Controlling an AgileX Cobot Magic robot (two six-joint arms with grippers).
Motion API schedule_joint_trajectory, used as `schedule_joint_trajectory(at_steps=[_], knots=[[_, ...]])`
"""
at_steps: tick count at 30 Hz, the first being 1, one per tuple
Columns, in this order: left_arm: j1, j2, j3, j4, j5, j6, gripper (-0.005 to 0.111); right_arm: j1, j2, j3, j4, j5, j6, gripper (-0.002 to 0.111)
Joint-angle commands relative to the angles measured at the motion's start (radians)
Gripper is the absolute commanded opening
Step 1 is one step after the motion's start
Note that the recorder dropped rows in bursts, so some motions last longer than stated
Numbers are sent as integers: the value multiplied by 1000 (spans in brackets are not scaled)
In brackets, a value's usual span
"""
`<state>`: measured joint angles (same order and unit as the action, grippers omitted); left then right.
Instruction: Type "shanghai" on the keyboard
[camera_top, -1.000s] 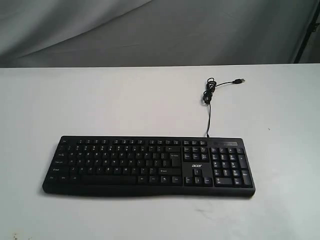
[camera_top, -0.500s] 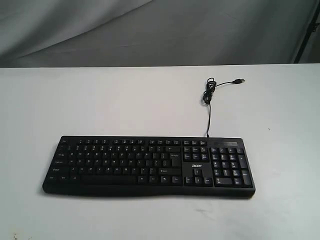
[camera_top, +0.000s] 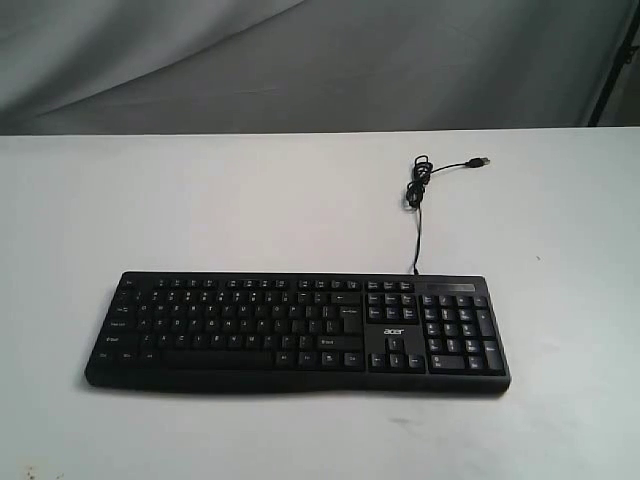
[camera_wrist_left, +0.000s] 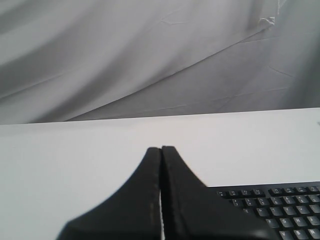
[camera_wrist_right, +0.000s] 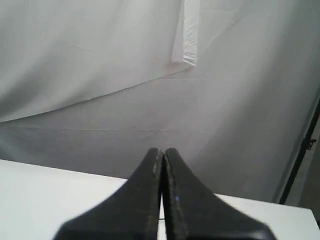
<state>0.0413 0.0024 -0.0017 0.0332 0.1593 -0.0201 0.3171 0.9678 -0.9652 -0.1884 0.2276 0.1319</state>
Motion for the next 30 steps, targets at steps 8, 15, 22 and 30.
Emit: schedule_joint_trajectory(at_steps=[8,15,22,30], knots=[[-6,-2,2,-2,-5,-3,0,128,192,-387,92,317,-233,0],[-6,-2,2,-2,-5,-3,0,130,345,-629,319,527,-490,0],[-6,-2,2,-2,-5,-3,0,130,507,-834,427,676,-578,0],[-6,-2,2,-2,-5,-3,0,174,703,-1018,438,843,-579,0]])
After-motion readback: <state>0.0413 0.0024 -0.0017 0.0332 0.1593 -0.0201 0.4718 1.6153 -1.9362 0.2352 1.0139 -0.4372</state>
